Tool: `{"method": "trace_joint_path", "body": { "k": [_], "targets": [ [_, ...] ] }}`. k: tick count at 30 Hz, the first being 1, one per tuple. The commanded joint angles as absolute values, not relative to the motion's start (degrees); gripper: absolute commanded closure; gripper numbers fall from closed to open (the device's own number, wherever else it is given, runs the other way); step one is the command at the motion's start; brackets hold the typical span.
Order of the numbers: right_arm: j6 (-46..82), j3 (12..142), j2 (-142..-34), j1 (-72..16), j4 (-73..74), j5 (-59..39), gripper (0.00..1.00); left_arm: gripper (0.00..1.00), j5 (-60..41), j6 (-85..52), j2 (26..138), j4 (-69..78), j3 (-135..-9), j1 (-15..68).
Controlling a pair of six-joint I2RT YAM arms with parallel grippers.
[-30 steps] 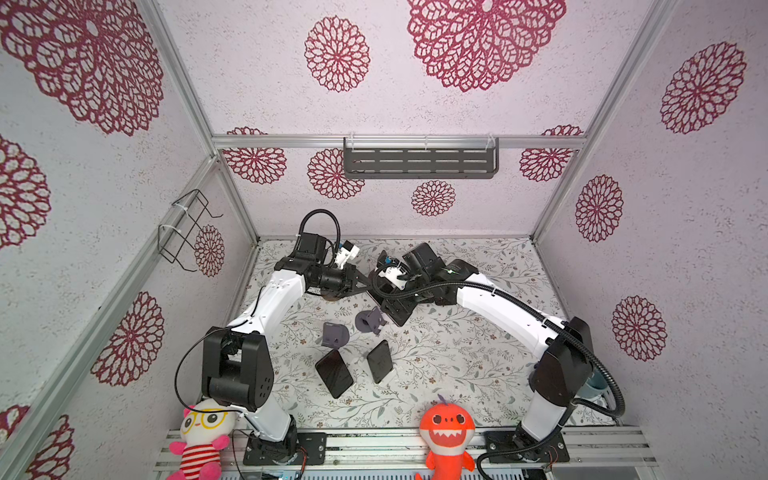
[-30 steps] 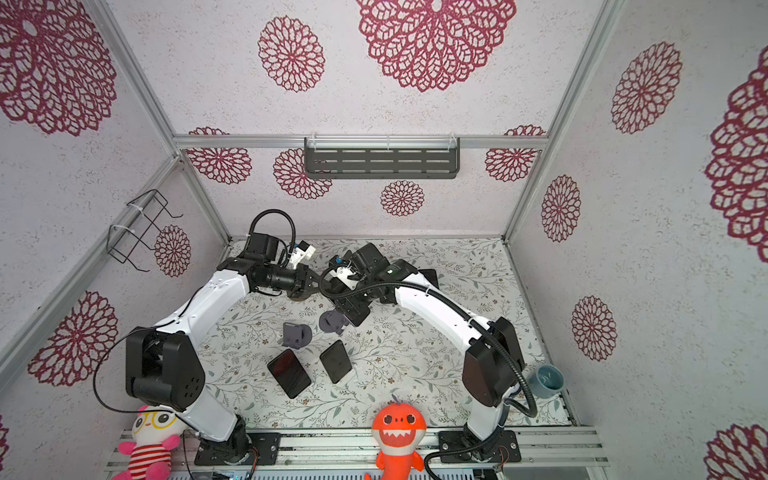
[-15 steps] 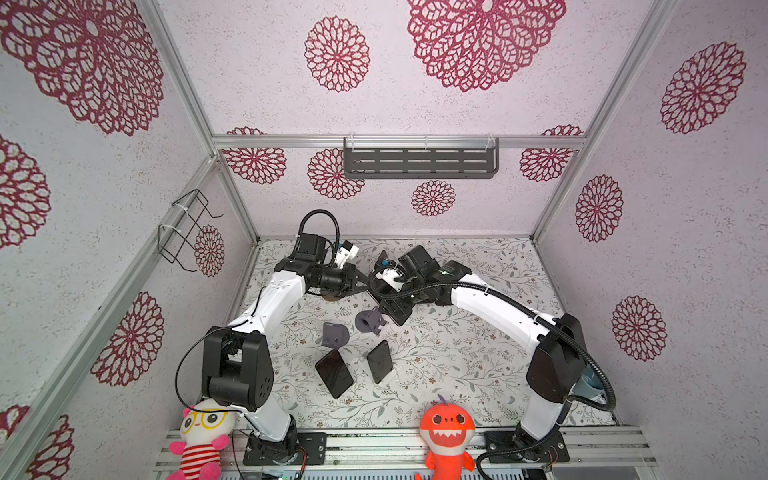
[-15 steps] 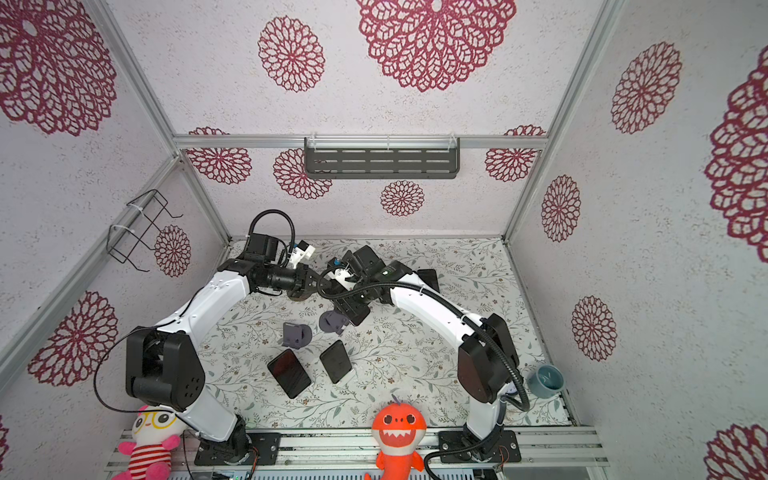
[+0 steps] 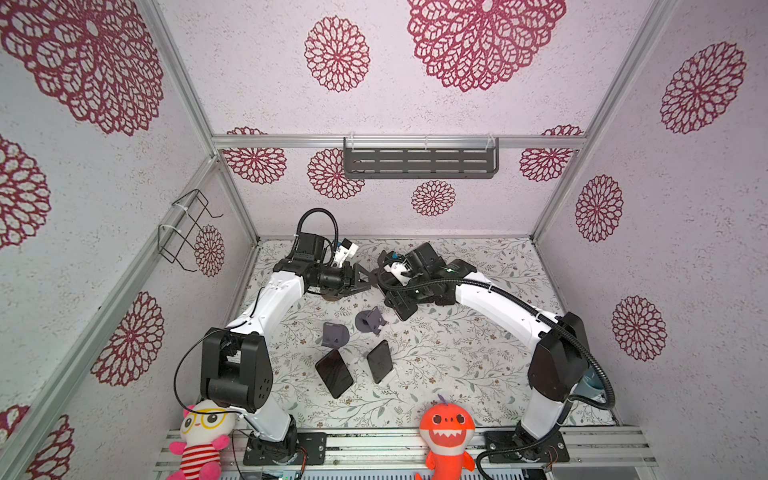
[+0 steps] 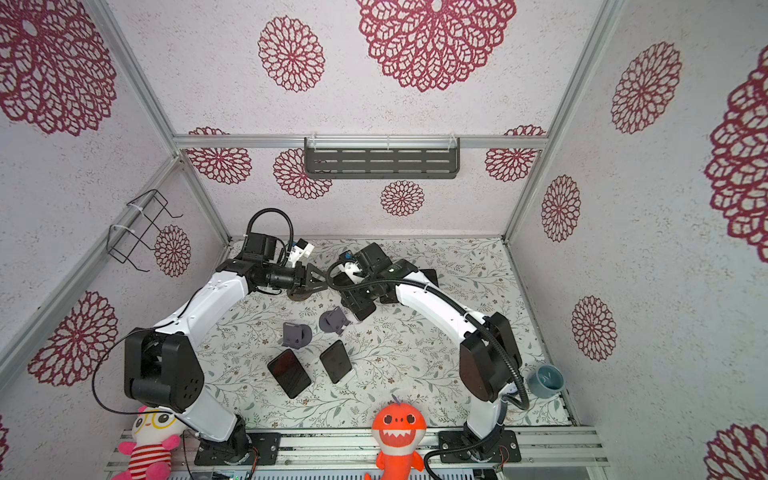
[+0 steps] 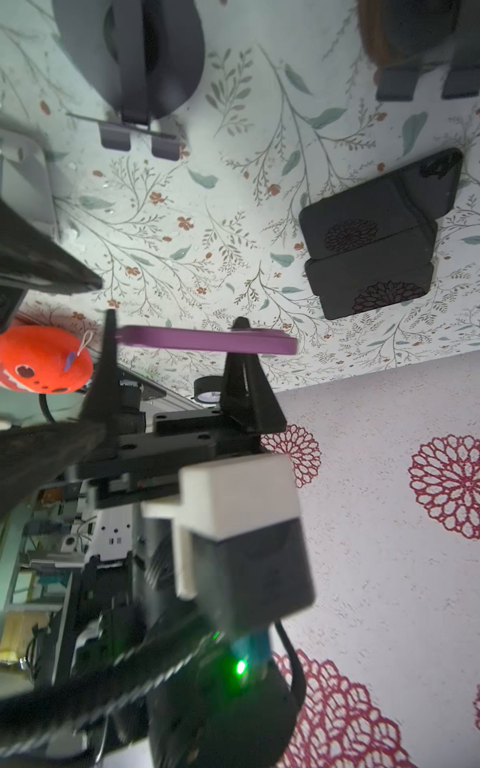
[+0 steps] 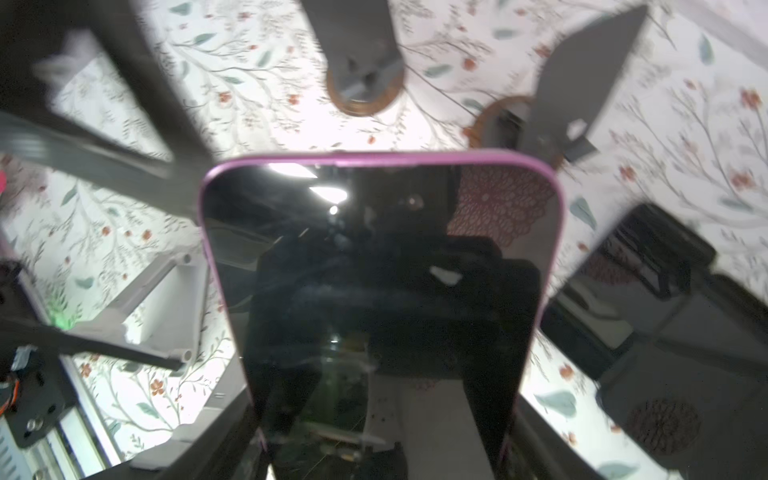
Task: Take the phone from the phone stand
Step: 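Close the right gripper on the phone while the left gripper opens and releases it, then carry the pink-edged phone with the right gripper and lower it beside the black phones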
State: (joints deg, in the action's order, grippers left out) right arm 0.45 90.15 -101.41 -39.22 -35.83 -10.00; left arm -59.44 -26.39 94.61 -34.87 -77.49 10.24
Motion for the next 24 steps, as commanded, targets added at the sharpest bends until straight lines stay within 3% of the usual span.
{"method": "trace_joint_path", "body": {
  "k": [1,5,13,24],
  "targets": [
    [5.6,86.2,-94.7,-33.5,-36.5,-7.1,0.56,0.33,-59.1,-26.1,92.0,-33.0,-77.0,9.4],
    [7.2,77.9,-92.0,-26.6,-40.4,-0.9,0.57,0.21,-55.6,-25.8,91.1,-33.2,-76.8,9.3],
    [8.7,65.3,-90.7,-15.3,-38.2,-2.8,0.58,0.2,-42.3,-21.7,88.4,-37.6,-78.0,8.9],
    [7.0,61.2,-96.5,-13.7,-32.9,-5.1,0.5,0.21,-37.8,-20.4,86.0,-38.5,-77.9,9.0]
  ]
}}
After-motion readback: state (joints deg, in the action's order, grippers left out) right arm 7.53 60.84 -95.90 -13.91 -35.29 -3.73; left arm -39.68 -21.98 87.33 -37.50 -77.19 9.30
